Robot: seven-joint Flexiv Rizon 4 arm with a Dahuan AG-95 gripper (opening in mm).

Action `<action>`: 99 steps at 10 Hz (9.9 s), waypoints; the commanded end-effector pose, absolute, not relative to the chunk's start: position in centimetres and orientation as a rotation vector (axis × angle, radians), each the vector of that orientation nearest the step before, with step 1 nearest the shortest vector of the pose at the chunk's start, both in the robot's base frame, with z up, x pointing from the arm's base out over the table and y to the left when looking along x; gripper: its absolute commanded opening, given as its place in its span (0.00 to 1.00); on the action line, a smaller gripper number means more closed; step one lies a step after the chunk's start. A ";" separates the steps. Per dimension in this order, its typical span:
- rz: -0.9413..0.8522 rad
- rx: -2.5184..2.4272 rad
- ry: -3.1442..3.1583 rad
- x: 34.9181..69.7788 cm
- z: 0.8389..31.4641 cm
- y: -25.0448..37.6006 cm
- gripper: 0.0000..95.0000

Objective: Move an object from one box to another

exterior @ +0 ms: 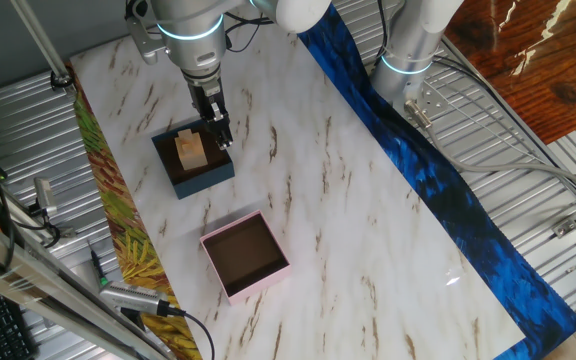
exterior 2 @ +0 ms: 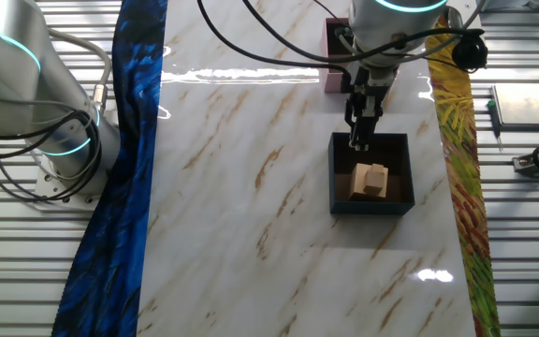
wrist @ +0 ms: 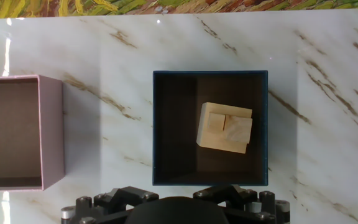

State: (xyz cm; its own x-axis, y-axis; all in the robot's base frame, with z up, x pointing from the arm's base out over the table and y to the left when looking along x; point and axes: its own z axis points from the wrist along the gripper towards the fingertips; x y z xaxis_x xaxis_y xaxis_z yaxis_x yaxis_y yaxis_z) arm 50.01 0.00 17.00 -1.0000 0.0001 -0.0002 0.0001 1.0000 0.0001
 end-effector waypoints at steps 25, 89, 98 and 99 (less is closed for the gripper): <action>0.080 -1.759 2.683 49.9 17.3 0.0 0.00; -0.016 -1.914 2.562 53.9 16.2 -8.1 0.20; 0.045 -1.953 2.535 54.6 13.7 -8.4 0.40; 0.043 -1.950 2.536 54.7 13.4 -8.2 0.40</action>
State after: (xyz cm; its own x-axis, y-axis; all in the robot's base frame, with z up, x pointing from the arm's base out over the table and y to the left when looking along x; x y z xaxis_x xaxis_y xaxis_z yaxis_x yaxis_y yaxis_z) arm 54.75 -8.02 13.31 -0.2555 -0.9664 0.0291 -0.9647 0.2568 0.0586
